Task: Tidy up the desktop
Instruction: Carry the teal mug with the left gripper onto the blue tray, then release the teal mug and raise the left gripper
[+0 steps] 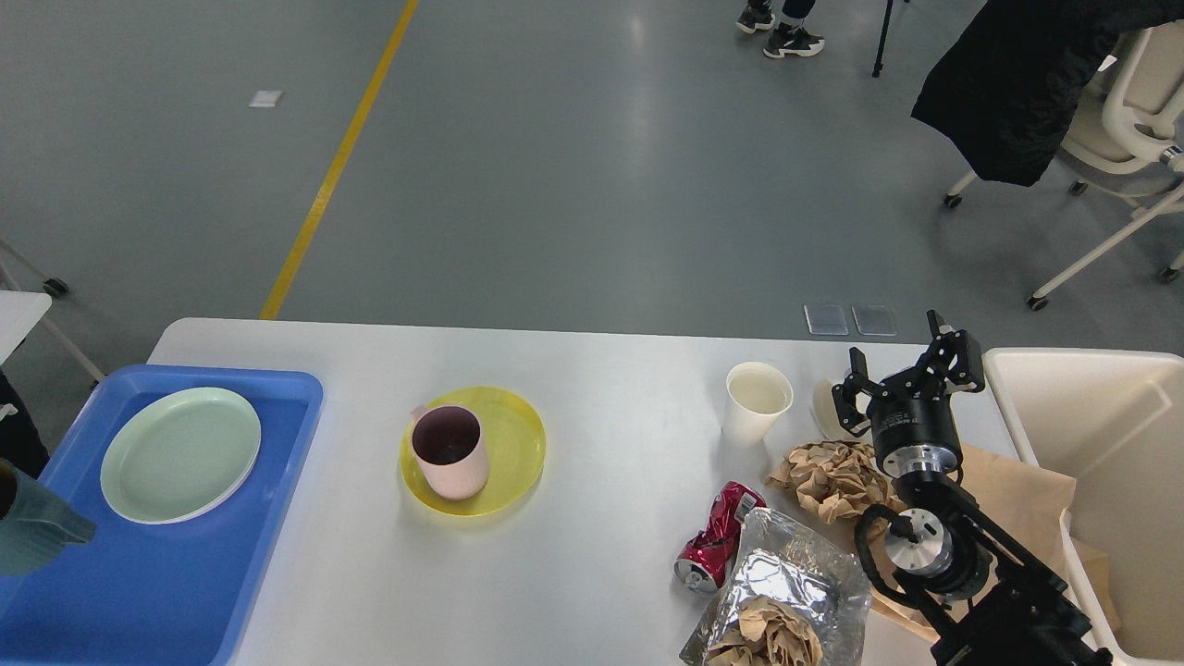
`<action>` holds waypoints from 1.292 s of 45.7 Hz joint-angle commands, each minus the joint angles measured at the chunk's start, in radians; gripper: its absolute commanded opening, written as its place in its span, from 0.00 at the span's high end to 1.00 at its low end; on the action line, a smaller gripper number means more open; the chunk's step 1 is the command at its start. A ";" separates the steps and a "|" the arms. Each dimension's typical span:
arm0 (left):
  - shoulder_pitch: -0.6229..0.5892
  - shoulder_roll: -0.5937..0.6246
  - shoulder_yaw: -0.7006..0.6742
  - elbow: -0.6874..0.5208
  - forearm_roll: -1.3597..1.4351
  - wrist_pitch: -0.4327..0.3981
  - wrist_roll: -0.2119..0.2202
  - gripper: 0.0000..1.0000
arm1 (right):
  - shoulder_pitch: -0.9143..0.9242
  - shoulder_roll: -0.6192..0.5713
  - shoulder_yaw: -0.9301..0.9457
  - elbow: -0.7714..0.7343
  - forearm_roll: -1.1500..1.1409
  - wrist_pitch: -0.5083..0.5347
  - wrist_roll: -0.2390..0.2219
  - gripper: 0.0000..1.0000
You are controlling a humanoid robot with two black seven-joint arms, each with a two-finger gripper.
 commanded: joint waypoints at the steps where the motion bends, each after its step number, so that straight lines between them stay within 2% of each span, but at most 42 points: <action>1: 0.192 0.003 -0.176 0.147 0.003 -0.007 0.002 0.92 | 0.002 0.000 0.000 0.000 -0.001 0.000 0.000 0.00; 11: 0.360 -0.067 -0.271 0.284 0.003 -0.004 -0.003 0.92 | 0.002 0.000 0.000 -0.001 0.000 0.000 0.000 0.00; 14: 0.383 -0.084 -0.273 0.287 0.001 -0.006 -0.030 0.92 | 0.002 0.000 0.000 -0.001 0.000 0.000 0.000 0.00; 19: 0.403 -0.087 -0.273 0.287 0.001 -0.027 -0.104 0.92 | 0.002 0.000 0.000 0.000 0.000 0.000 0.000 0.00; 23: 0.423 -0.092 -0.271 0.290 -0.004 -0.044 -0.132 0.92 | 0.002 0.000 0.000 0.000 0.000 0.000 0.000 0.00; 35: 0.490 -0.098 -0.259 0.353 0.001 -0.019 -0.129 0.92 | 0.002 0.000 0.000 0.000 0.000 0.000 0.000 0.00; 52: 0.496 -0.100 -0.259 0.364 -0.008 0.010 -0.126 0.91 | 0.002 0.000 0.000 0.000 -0.001 0.000 0.000 0.00; 54: 0.495 -0.098 -0.260 0.364 -0.014 0.010 -0.129 0.88 | 0.002 0.000 0.000 0.000 0.000 0.000 0.000 0.00; 56: 0.495 -0.095 -0.263 0.361 -0.016 0.013 -0.132 0.80 | 0.002 0.000 0.000 0.000 0.000 0.000 0.000 0.00; 57: 0.496 -0.093 -0.265 0.357 -0.017 0.014 -0.135 0.72 | 0.002 0.000 0.000 0.000 0.000 0.000 0.000 0.00; 59: 0.493 -0.092 -0.266 0.356 -0.025 0.017 -0.138 0.49 | 0.002 0.000 0.000 0.000 0.000 0.000 0.000 0.00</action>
